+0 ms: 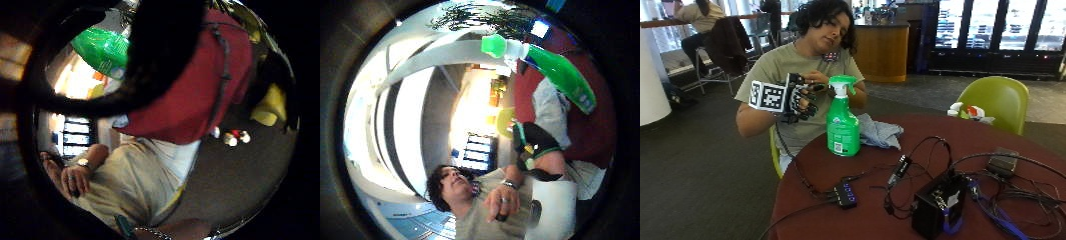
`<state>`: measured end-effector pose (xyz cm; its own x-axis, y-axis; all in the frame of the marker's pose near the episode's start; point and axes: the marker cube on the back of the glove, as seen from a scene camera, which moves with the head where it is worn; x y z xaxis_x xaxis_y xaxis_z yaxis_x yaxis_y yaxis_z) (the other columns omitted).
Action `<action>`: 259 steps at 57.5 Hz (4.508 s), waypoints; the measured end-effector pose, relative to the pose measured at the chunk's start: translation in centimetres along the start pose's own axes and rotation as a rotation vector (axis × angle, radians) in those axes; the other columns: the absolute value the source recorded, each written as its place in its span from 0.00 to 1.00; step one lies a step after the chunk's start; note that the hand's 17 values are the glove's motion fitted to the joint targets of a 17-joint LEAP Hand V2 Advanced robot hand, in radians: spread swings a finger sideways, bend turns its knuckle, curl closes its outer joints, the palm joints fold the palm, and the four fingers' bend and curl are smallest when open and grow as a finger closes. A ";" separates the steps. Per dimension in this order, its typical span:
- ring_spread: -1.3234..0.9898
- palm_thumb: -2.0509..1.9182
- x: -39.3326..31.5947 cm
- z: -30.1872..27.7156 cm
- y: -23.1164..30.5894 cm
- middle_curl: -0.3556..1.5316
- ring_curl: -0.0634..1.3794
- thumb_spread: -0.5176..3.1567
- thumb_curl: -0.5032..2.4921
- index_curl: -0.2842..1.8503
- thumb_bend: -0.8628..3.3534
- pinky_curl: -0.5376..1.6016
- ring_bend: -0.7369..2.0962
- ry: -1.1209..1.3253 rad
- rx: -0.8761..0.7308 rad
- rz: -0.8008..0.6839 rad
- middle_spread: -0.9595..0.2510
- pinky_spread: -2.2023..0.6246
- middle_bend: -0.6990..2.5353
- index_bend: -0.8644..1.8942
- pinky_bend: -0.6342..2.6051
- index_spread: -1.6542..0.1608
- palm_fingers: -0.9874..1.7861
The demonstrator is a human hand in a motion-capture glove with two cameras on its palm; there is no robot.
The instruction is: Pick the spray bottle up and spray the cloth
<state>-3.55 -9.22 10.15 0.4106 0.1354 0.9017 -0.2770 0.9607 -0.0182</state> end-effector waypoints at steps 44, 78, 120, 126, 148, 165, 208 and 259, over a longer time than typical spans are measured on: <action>0.58 0.72 0.4 7.9 -15.5 0.38 0.27 0.37 0.31 0.24 0.20 0.40 0.44 -0.065 0.345 -0.045 0.87 0.84 0.30 0.36 0.26 0.78 0.49; 0.51 0.78 -8.1 4.1 -17.0 0.45 0.34 0.27 0.37 0.35 0.20 0.43 0.45 -0.008 0.059 -0.162 0.68 0.72 0.38 0.43 0.30 0.78 0.85; 0.50 0.77 -6.4 16.1 -13.3 0.47 0.38 0.23 0.42 0.41 0.20 0.45 0.46 1.278 -0.924 0.290 0.66 0.71 0.41 0.44 0.31 0.77 0.83; 0.50 0.77 -5.1 16.8 -13.3 0.47 0.38 0.23 0.42 0.41 0.20 0.45 0.46 1.329 -0.957 0.317 0.67 0.71 0.40 0.43 0.31 0.77 0.83; 0.50 0.77 -12.5 16.6 -15.9 0.47 0.38 0.24 0.43 0.42 0.20 0.45 0.46 0.995 -0.740 0.102 0.67 0.72 0.40 0.42 0.31 0.77 0.82; 0.51 0.77 -18.8 18.6 -19.1 0.47 0.38 0.24 0.44 0.42 0.20 0.45 0.46 0.392 -0.396 -0.287 0.67 0.72 0.40 0.41 0.31 0.77 0.83; 0.51 0.77 -13.2 35.7 -28.2 0.47 0.39 0.24 0.44 0.43 0.20 0.45 0.47 -0.221 -0.149 -0.304 0.66 0.70 0.40 0.41 0.32 0.76 0.83; 0.56 0.66 -8.8 20.8 -18.1 0.38 0.29 0.40 0.33 0.29 0.19 0.42 0.37 0.766 -0.224 -0.283 0.79 0.86 0.27 0.37 0.30 0.69 0.48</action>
<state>-20.24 -32.80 11.54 0.9363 -0.0684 0.3444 0.0705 0.9975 0.0065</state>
